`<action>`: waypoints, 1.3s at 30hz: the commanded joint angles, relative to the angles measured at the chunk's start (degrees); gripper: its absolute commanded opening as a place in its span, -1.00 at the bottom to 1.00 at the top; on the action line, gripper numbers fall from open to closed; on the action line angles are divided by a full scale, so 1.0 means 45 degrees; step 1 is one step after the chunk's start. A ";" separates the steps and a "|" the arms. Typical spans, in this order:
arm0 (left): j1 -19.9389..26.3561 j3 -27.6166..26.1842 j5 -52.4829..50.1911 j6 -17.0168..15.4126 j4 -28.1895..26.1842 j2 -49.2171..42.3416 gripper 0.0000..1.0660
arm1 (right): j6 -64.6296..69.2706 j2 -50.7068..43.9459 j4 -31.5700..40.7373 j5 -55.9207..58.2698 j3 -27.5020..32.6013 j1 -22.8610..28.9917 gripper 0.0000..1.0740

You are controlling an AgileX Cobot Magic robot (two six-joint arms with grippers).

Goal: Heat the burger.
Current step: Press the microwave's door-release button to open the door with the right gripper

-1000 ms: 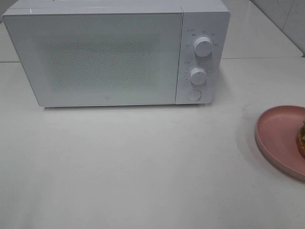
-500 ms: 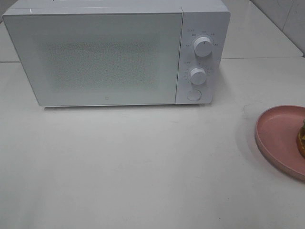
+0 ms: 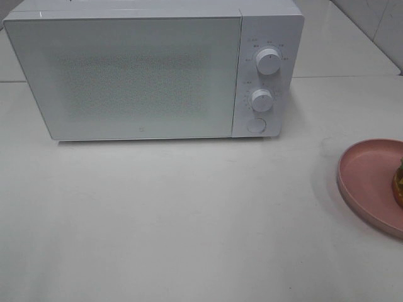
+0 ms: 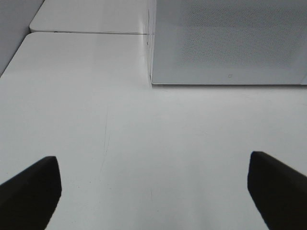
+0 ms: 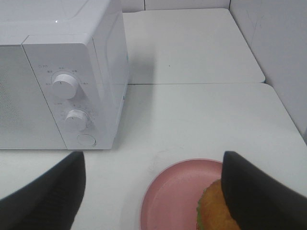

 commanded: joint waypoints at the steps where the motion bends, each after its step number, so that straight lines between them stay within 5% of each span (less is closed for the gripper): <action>1: 0.0038 0.0025 -0.0127 0.0025 0.0000 -0.0306 0.83 | -0.0051 0.0497 0.0025 -0.0598 -0.0025 -0.0051 0.40; 16: 0.0038 0.0025 -0.0127 0.0025 0.0000 -0.0306 0.83 | 0.0140 0.2623 0.0025 -0.2699 -0.0013 -0.0051 0.40; 39: 0.0038 0.0025 -0.0127 0.0013 0.0000 -0.0306 0.83 | -0.0357 0.5500 -0.0064 -1.1383 0.2788 -0.0051 0.40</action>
